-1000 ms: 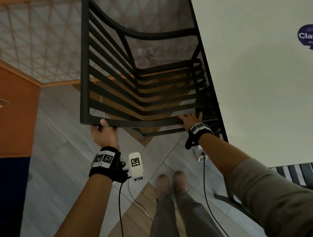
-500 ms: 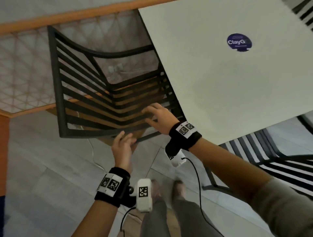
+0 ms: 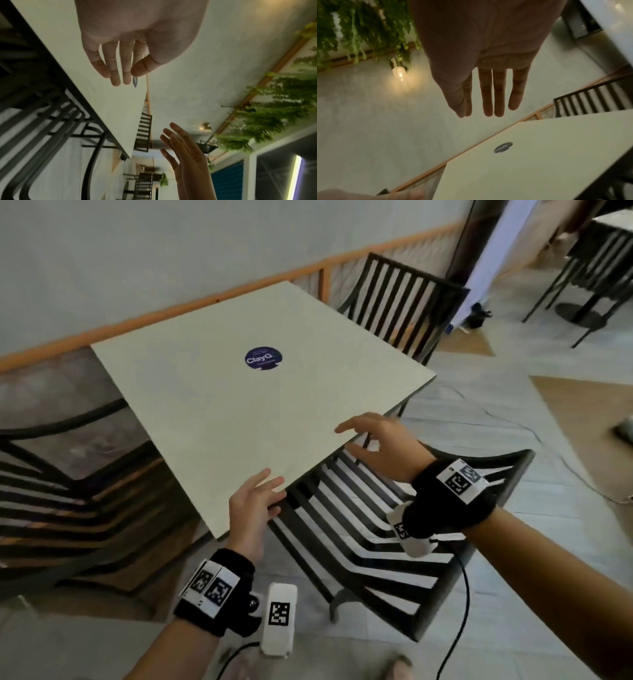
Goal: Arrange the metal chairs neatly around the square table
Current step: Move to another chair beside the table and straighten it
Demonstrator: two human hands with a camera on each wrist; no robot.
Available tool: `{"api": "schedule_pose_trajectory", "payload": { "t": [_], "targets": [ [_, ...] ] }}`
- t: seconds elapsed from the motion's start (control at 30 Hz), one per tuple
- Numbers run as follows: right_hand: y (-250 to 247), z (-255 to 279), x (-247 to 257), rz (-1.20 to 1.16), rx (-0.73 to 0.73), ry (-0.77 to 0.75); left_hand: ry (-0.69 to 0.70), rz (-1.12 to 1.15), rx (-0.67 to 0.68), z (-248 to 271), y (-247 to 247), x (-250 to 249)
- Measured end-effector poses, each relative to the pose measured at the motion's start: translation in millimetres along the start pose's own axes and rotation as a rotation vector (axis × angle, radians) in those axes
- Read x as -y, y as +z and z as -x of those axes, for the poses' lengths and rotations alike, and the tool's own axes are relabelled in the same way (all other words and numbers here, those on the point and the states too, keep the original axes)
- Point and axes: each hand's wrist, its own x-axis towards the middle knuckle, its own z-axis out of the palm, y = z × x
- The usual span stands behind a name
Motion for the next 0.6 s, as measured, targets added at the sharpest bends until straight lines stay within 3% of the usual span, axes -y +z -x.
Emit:
{"api": "schedule_pose_trajectory", "payload": {
  "t": [0.3,0.6],
  "targets": [
    [-155.1,92.2,-170.3,0.164,-0.059,0.044,0.081,-0.134,0.148,31.1,237.5,-9.9],
    [-237.1,69.2,-308.5,0.319,-0.057,0.081,0.155,-0.294,0.236,-16.4,399.7,-16.7]
  ]
}}
